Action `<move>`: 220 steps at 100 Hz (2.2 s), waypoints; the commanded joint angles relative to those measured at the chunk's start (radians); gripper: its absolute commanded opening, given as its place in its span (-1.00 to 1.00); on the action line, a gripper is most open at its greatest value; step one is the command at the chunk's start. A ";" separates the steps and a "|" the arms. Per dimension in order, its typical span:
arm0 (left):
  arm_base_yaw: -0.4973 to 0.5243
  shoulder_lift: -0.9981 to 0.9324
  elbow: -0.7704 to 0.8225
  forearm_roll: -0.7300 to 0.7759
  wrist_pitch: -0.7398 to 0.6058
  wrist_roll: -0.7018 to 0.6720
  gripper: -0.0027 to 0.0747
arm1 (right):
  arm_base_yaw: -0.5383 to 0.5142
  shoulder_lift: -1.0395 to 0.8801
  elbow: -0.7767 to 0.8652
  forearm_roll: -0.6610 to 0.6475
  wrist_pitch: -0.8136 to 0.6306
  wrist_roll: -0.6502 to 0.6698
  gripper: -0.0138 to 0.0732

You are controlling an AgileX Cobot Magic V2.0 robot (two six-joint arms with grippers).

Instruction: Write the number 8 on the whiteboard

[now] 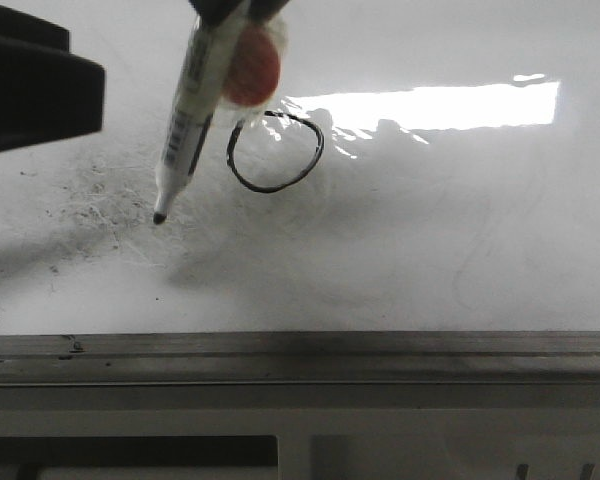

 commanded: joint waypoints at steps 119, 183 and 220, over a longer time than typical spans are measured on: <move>0.004 0.072 -0.087 -0.257 0.279 -0.190 -0.98 | 0.001 0.004 -0.031 0.089 -0.071 -0.017 0.23; 0.029 0.159 -0.142 -0.633 0.361 -0.190 -0.97 | 0.001 0.004 -0.031 0.093 -0.024 -0.017 0.23; 0.029 0.155 -0.142 -0.635 0.352 -0.190 0.24 | 0.001 0.004 -0.031 0.093 -0.024 -0.017 0.23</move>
